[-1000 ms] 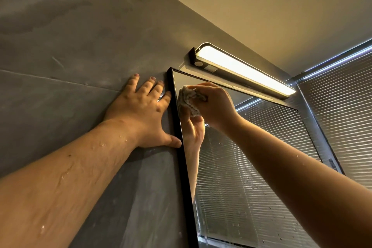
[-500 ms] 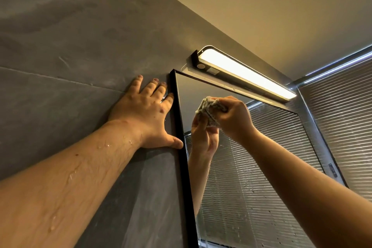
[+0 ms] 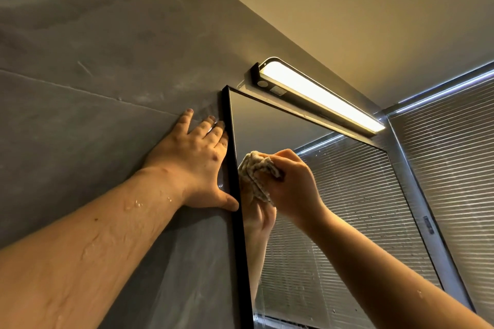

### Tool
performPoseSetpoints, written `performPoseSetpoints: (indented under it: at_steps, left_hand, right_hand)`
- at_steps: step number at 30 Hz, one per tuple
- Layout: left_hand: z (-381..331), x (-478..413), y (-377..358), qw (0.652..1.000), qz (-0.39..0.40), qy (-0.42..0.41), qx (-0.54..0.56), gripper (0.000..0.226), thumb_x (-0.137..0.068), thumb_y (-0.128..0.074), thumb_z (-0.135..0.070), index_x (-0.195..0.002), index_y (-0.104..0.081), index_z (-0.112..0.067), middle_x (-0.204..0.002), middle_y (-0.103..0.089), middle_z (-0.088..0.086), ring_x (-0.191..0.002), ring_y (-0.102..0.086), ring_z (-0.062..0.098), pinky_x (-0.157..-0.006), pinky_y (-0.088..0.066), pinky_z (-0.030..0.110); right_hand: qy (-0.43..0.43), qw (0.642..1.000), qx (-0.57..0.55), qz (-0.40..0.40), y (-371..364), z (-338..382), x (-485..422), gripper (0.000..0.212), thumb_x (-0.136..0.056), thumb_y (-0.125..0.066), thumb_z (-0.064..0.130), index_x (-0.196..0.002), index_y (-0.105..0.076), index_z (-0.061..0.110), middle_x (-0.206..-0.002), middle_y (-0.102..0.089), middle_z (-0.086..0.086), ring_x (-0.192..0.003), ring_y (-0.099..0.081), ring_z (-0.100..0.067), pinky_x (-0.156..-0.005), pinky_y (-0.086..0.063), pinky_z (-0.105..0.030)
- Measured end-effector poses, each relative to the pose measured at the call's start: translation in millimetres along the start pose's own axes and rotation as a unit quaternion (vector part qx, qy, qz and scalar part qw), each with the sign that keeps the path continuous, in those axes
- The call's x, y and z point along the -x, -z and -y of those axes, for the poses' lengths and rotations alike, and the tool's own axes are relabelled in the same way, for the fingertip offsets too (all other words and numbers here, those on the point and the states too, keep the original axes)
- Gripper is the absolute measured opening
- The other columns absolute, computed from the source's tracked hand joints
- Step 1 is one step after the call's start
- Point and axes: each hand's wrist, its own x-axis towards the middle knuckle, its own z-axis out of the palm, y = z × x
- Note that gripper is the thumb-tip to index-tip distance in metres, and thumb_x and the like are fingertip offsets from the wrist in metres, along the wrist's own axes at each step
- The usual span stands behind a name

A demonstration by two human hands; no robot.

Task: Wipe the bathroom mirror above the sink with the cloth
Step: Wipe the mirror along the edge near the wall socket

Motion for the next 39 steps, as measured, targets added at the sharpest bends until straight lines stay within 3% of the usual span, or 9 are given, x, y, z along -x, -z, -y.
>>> performPoseSetpoints:
  at_steps: [4,10,18,25,31,39]
  left_hand:
    - [-0.1,0.4,0.7,1.000,-0.017,0.002,0.008,0.132,-0.054,-0.028,-0.099,-0.153,-0.011,-0.014,-0.162,-0.006,0.006,-0.149,0.002,0.022,-0.118,0.004,0.054]
    - [-0.9,-0.3,0.0,0.999,-0.034,0.000,0.011,0.134,-0.051,-0.029,-0.100,-0.152,-0.015,-0.014,-0.161,-0.011,0.005,-0.149,-0.003,0.021,-0.119,0.002,0.052]
    - [1.1,-0.4,0.3,0.999,-0.037,-0.004,0.012,0.134,-0.050,-0.028,-0.101,-0.152,-0.016,-0.015,-0.162,-0.011,0.005,-0.149,-0.004,0.021,-0.119,0.001,0.052]
    - [1.4,-0.9,-1.6,0.999,-0.052,-0.005,0.014,0.133,-0.049,-0.029,-0.101,-0.151,-0.020,-0.015,-0.161,-0.014,0.006,-0.149,-0.007,0.022,-0.119,0.000,0.052]
    - [1.3,-0.9,-1.6,0.999,-0.050,-0.004,0.011,0.134,-0.048,-0.027,-0.101,-0.151,-0.019,-0.015,-0.161,-0.014,0.005,-0.149,-0.006,0.022,-0.119,-0.001,0.052]
    - [1.4,-1.0,-1.8,0.998,-0.055,-0.005,0.010,0.135,-0.048,-0.028,-0.101,-0.151,-0.020,-0.015,-0.160,-0.016,0.005,-0.149,-0.008,0.022,-0.119,-0.002,0.052]
  right_hand:
    - [-0.012,0.999,0.034,-0.015,10.3,-27.5,-6.3,0.006,-0.085,-0.074,0.021,-0.088,-0.078,0.017,-0.087,-0.061,0.002,-0.079,-0.063,-0.011,-0.070,-0.053,-0.028]
    - [-0.019,0.997,0.069,0.002,17.3,-41.9,-7.1,0.025,-0.089,-0.071,0.020,-0.114,-0.073,0.023,-0.105,-0.066,0.000,-0.096,-0.066,-0.018,-0.084,-0.057,-0.041]
    - [0.036,0.998,0.055,-0.005,-1.8,-16.7,12.8,0.027,-0.088,-0.070,0.023,-0.115,-0.073,0.026,-0.105,-0.063,0.007,-0.099,-0.061,-0.019,-0.080,-0.056,-0.039]
    - [-0.018,0.999,0.042,-0.021,6.5,-33.7,-7.7,0.024,-0.087,-0.071,0.018,-0.110,-0.075,0.026,-0.105,-0.067,0.003,-0.096,-0.066,-0.015,-0.084,-0.056,-0.040]
    - [0.008,0.999,0.034,0.002,2.1,-22.0,10.5,0.027,-0.086,-0.069,0.022,-0.112,-0.074,0.025,-0.107,-0.065,0.004,-0.099,-0.062,-0.023,-0.081,-0.055,-0.046]
    - [0.081,0.995,0.030,0.044,2.9,3.9,45.7,0.037,-0.090,-0.055,0.042,-0.120,-0.071,0.026,-0.113,-0.064,0.007,-0.107,-0.057,-0.013,-0.090,-0.051,-0.031]
